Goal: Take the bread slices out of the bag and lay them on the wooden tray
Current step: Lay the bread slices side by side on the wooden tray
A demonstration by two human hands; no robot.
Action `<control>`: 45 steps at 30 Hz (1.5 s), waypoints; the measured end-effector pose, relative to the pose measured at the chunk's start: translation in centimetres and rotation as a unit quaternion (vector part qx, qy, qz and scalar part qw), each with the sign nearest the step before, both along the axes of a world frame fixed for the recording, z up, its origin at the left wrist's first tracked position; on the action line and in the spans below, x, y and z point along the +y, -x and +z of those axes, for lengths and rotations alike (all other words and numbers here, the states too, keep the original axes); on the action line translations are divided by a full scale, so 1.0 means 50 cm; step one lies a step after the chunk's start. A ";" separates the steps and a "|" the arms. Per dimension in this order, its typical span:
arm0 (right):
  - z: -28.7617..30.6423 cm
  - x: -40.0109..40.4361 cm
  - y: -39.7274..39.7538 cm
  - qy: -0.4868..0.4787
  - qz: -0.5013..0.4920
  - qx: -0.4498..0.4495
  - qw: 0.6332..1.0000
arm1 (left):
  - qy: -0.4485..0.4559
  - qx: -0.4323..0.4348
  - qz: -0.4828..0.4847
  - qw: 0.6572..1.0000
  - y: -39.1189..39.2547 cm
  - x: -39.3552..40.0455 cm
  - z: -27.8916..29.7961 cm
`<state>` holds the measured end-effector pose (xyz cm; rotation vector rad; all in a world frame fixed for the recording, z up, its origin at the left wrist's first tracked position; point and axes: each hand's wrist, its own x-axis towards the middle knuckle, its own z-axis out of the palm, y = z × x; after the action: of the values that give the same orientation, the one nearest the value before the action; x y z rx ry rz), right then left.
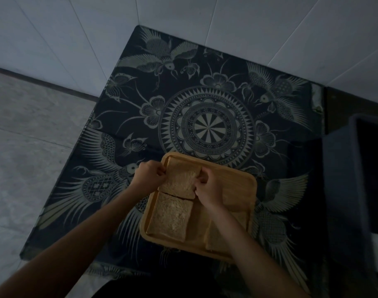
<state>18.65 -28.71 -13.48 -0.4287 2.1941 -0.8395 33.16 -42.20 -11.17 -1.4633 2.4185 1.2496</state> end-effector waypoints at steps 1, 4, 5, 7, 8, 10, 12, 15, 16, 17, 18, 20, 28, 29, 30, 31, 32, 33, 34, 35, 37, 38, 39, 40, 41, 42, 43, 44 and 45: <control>0.000 0.000 0.000 0.002 -0.004 -0.009 1.000 | 0.001 0.000 0.000 1.000 -0.001 0.000 -0.001; 0.003 0.001 0.003 0.008 -0.012 -0.031 0.999 | 0.000 0.005 -0.004 1.000 -0.005 0.002 0.003; 0.008 0.001 0.004 0.008 -0.010 -0.038 0.999 | -0.005 0.005 -0.005 1.000 -0.006 0.002 0.006; 0.019 0.004 0.009 0.008 0.006 -0.061 0.998 | -0.020 -0.004 -0.004 1.000 -0.009 0.002 0.015; 0.024 0.007 0.013 0.006 0.017 -0.073 0.997 | -0.029 -0.009 -0.006 1.000 -0.010 0.001 0.021; 0.040 0.013 0.021 -0.001 0.036 -0.098 0.995 | -0.039 -0.012 -0.015 0.999 -0.011 0.001 0.030; 0.048 0.022 0.034 -0.007 0.045 -0.099 0.994 | -0.034 -0.011 -0.019 0.999 -0.013 0.003 0.042; 0.063 0.045 0.052 -0.007 0.058 -0.088 0.994 | -0.018 -0.009 -0.019 1.000 -0.012 0.010 0.059; 0.069 0.054 0.059 -0.005 0.063 -0.089 0.994 | -0.012 -0.010 -0.021 1.000 -0.009 0.014 0.065; 0.074 0.064 0.065 -0.002 0.070 -0.091 0.993 | -0.006 -0.011 -0.023 1.000 -0.005 0.019 0.071; 0.079 0.076 0.072 -0.001 0.075 -0.095 0.993 | -0.003 -0.012 -0.023 1.000 -0.001 0.026 0.077; 0.089 0.100 0.086 0.005 0.083 -0.095 0.992 | 0.002 0.001 -0.020 1.000 0.009 0.041 0.084; 0.114 0.205 0.142 0.001 0.027 -0.075 0.997 | -0.022 0.055 -0.042 0.997 0.070 0.121 0.088; 0.114 0.222 0.147 0.000 0.022 -0.066 0.998 | -0.027 0.057 -0.051 0.997 0.078 0.136 0.088; 0.112 0.241 0.152 0.001 0.015 -0.058 0.998 | -0.031 0.057 -0.060 0.996 0.085 0.153 0.088; 0.110 0.259 0.156 0.001 0.009 -0.053 0.999 | -0.038 0.053 -0.069 0.996 0.090 0.169 0.084; 0.106 0.279 0.158 0.002 0.000 -0.050 0.999 | -0.047 0.047 -0.078 0.995 0.093 0.186 0.078; 0.105 0.298 0.158 0.002 -0.008 -0.049 0.999 | -0.057 0.038 -0.088 0.994 0.094 0.204 0.073; 0.104 0.315 0.156 -0.001 -0.019 -0.050 0.999 | -0.070 0.032 -0.095 0.993 0.094 0.220 0.066; 0.099 0.334 0.153 -0.009 -0.030 -0.053 0.998 | -0.084 0.027 -0.097 0.991 0.093 0.236 0.058; 0.087 0.368 0.142 -0.033 -0.043 -0.058 0.997 | -0.098 0.016 -0.087 0.991 0.090 0.267 0.039; 0.081 0.382 0.135 -0.044 -0.046 -0.064 0.996 | -0.102 0.006 -0.078 0.992 0.089 0.282 0.033; 0.072 0.394 0.128 -0.051 -0.046 -0.072 0.995 | -0.106 -0.004 -0.068 0.992 0.089 0.297 0.029; 0.066 0.404 0.121 -0.054 -0.045 -0.081 0.994 | -0.110 -0.005 -0.058 0.992 0.090 0.311 0.020; 0.062 0.410 0.113 -0.055 -0.044 -0.089 0.994 | -0.112 0.001 -0.047 0.993 0.091 0.326 0.016; 0.056 0.416 0.107 -0.056 -0.043 -0.095 0.993 | -0.111 0.012 -0.034 0.993 0.093 0.339 0.011; 0.052 0.419 0.101 -0.056 -0.042 -0.098 0.993 | -0.111 0.023 -0.018 0.993 0.094 0.352 0.010; 0.051 0.421 0.096 -0.052 -0.041 -0.100 0.993 | -0.116 0.034 -0.003 0.993 0.094 0.362 0.008; 0.050 0.422 0.090 -0.050 -0.042 -0.101 0.993 | -0.127 0.040 0.009 0.991 0.092 0.370 0.007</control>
<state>14.13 -7.62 -10.98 -0.1935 2.0663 -0.7794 28.53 -23.71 -10.82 -1.3914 2.1945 1.5810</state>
